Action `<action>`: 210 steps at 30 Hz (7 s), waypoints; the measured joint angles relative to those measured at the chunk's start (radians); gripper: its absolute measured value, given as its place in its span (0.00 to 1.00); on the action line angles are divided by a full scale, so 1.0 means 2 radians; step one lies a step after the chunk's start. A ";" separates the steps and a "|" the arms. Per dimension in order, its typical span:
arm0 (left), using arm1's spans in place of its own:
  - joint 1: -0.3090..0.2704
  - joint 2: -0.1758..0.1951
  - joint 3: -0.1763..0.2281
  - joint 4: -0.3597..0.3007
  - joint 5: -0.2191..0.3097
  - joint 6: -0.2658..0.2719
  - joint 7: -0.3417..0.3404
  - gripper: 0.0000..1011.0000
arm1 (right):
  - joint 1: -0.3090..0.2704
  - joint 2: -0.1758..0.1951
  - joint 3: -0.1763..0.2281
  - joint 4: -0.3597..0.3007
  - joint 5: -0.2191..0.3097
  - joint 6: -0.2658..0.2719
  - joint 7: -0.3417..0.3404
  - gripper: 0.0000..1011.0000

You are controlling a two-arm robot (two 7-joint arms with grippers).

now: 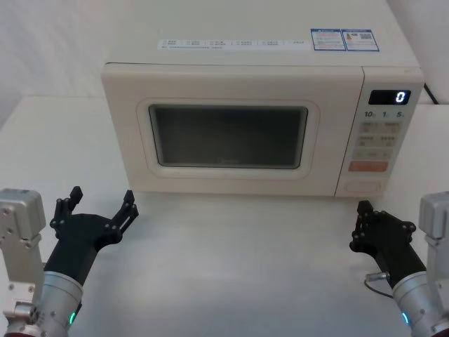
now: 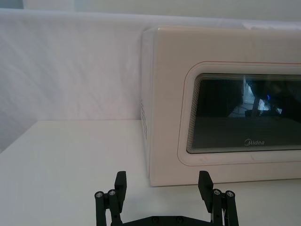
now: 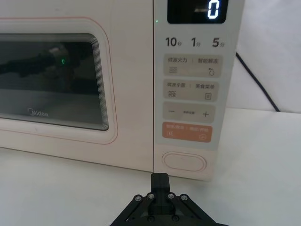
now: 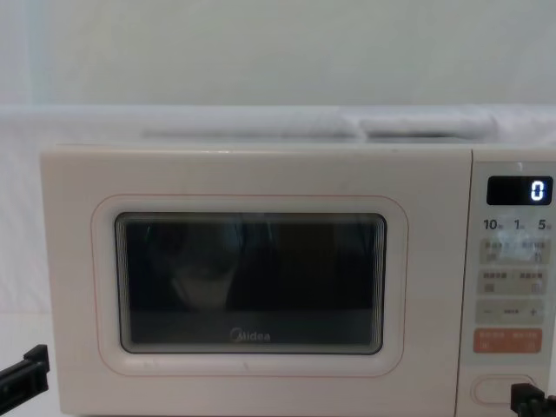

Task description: Press the button to open the microwave door with one hand; close the microwave door with the other hand.

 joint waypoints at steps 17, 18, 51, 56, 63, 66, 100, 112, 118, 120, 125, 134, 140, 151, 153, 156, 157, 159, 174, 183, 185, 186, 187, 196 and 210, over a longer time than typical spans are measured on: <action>0.000 0.000 0.000 0.000 0.000 0.000 0.000 0.99 | 0.051 -0.020 0.005 0.057 -0.022 0.013 0.015 0.00; 0.000 0.000 0.000 0.000 0.000 0.000 0.000 0.99 | 0.053 -0.020 0.005 0.060 -0.023 0.013 0.015 0.00; 0.000 0.000 0.000 0.000 0.000 0.000 0.000 0.99 | 0.098 -0.033 0.034 0.129 -0.004 -0.001 0.022 0.00; 0.000 0.000 0.000 0.000 0.000 0.000 0.000 0.99 | 0.107 -0.034 0.034 0.141 -0.009 -0.004 0.020 0.00; 0.000 0.000 0.000 0.000 0.000 0.000 0.000 0.99 | 0.117 -0.037 0.036 0.152 -0.010 -0.008 0.017 0.00; 0.000 0.000 0.000 0.000 0.000 0.000 0.000 0.99 | 0.120 -0.038 0.037 0.155 -0.011 -0.008 0.017 0.00; 0.000 0.000 0.000 0.000 0.000 0.000 0.000 0.99 | 0.146 -0.045 0.039 0.189 -0.012 -0.015 0.015 0.00; 0.000 0.000 0.000 0.000 0.000 0.000 0.000 0.99 | 0.147 -0.042 0.036 0.187 -0.019 -0.012 0.016 0.00; 0.000 0.000 0.000 0.000 0.000 0.000 0.000 0.99 | 0.139 -0.039 0.035 0.173 -0.021 -0.008 0.017 0.00; 0.000 0.000 0.000 0.000 0.000 0.000 0.000 0.99 | 0.133 -0.037 0.034 0.165 -0.022 -0.005 0.019 0.00; 0.000 0.000 0.000 0.000 0.000 0.000 0.000 0.99 | 0.114 -0.031 0.035 0.142 -0.020 0.003 0.022 0.00; 0.000 0.000 0.000 0.000 0.000 0.000 0.000 0.99 | 0.078 -0.018 0.037 0.097 -0.019 0.015 0.028 0.00; 0.000 0.000 0.000 0.000 0.000 0.000 0.000 0.99 | 0.058 -0.006 0.036 0.063 -0.018 0.016 0.038 0.00; 0.000 0.000 0.000 0.000 0.000 0.000 0.000 0.99 | 0.031 0.024 0.029 0.015 -0.012 0.012 0.062 0.00; 0.000 0.000 0.000 0.000 0.000 0.000 0.000 0.99 | 0.027 0.029 0.030 0.009 -0.012 0.010 0.063 0.03; 0.000 0.000 0.000 0.000 0.000 0.000 0.000 0.99 | 0.020 0.032 0.037 0.004 -0.007 0.005 0.062 0.13; 0.000 0.000 0.000 0.000 0.000 0.000 0.000 0.99 | 0.018 0.032 0.038 0.003 -0.006 0.004 0.062 0.15; 0.000 0.000 0.000 0.000 0.000 0.000 0.000 0.99 | 0.015 0.033 0.041 0.001 -0.004 0.002 0.060 0.19; 0.000 0.000 0.000 0.000 0.000 0.000 0.000 0.99 | -0.003 0.040 0.053 -0.006 0.005 -0.011 0.056 0.66; 0.000 0.000 0.000 0.000 0.000 0.000 0.000 0.99 | -0.004 0.040 0.053 -0.006 0.005 -0.012 0.056 0.93; 0.000 0.000 0.000 0.000 0.000 0.000 0.000 0.99 | -0.004 0.040 0.053 -0.006 0.005 -0.012 0.056 0.97; 0.000 0.000 0.000 0.000 0.000 0.000 0.000 0.99 | -0.004 0.040 0.053 -0.006 0.005 -0.012 0.056 0.99; 0.000 0.000 0.000 0.000 0.000 0.000 0.000 0.99 | -0.004 0.040 0.053 -0.006 0.005 -0.012 0.056 0.99; 0.000 0.000 0.000 0.000 0.000 0.000 0.000 0.99 | -0.003 0.040 0.053 -0.006 0.005 -0.011 0.056 0.99; 0.000 0.000 0.000 0.000 0.000 0.000 0.000 0.99 | -0.003 0.040 0.052 -0.006 0.004 -0.010 0.057 0.99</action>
